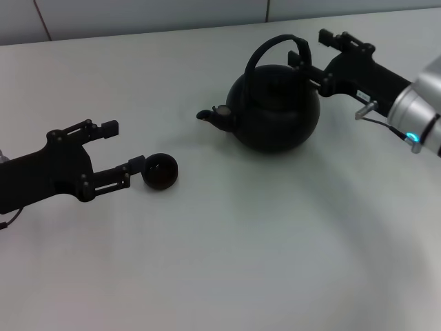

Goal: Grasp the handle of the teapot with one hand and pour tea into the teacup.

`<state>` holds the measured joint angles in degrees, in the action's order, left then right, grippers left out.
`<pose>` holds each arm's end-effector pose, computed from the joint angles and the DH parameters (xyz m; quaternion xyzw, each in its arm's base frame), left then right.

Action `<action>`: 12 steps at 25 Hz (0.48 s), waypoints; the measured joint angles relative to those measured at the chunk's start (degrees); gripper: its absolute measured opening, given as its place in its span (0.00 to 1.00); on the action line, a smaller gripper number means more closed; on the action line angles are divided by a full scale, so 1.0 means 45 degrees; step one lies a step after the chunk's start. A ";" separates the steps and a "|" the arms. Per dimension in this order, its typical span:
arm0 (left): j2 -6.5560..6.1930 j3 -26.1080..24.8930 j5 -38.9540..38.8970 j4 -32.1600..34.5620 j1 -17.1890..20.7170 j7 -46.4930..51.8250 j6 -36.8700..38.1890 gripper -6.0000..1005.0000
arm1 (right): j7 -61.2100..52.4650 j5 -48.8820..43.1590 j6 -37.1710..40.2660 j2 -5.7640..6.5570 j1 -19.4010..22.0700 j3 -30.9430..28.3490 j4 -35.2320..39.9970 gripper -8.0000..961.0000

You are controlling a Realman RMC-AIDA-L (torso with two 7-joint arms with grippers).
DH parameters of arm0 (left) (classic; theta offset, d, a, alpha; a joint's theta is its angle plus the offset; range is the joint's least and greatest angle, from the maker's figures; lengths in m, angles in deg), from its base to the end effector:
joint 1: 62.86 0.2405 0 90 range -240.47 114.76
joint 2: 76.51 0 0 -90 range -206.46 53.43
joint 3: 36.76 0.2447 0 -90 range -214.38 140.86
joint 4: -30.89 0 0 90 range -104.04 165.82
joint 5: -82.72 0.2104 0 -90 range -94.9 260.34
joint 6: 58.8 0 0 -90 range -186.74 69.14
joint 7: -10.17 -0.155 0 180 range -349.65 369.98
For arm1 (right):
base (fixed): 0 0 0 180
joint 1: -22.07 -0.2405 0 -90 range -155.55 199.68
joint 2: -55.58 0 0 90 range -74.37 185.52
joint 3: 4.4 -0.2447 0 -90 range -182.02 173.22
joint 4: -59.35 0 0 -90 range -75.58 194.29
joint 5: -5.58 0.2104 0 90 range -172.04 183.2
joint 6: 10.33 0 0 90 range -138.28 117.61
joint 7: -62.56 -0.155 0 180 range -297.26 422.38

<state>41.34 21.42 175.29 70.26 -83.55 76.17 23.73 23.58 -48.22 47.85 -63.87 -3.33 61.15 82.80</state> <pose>-0.2580 0.3120 -0.0088 -0.9341 -0.1358 -0.2684 0.1924 0.2783 0.3699 -0.0130 -0.8303 0.1774 0.2843 0.4454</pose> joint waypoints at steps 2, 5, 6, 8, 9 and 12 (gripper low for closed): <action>0.0001 0.0000 -0.0002 0.0015 0.0022 0.0001 0.0004 0.79 | 0.0259 0.0024 0.0914 -0.0015 0.0320 -0.0399 0.0051 0.75; 0.0001 0.0000 -0.0007 0.0119 0.0052 0.0002 0.0114 0.79 | 0.0266 0.0035 0.1811 -0.0004 0.0588 -0.0744 0.0047 0.75; 0.0001 0.0000 -0.0007 0.0119 0.0052 0.0002 0.0114 0.79 | 0.0266 0.0035 0.1811 -0.0004 0.0588 -0.0744 0.0047 0.75; 0.0000 0.0000 -0.0014 0.0194 0.0080 0.0001 0.0367 0.79 | 0.0249 0.0037 0.2440 0.0014 0.0782 -0.0895 0.0067 0.75; -0.0003 0.0000 -0.0018 0.0204 0.0085 0.0002 0.0536 0.79 | 0.0120 0.0008 0.3148 0.0050 0.0973 -0.0954 0.0139 0.75; -0.0044 -0.0186 -0.0032 0.0212 0.0101 0.0012 0.1146 0.79 | -0.0301 -0.0568 0.4200 0.0165 0.1217 -0.0915 0.0396 0.75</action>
<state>41.14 20.58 175.15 71.22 -83.10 76.22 28.89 22.23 -50.78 66.75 -63.12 2.15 57.03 84.58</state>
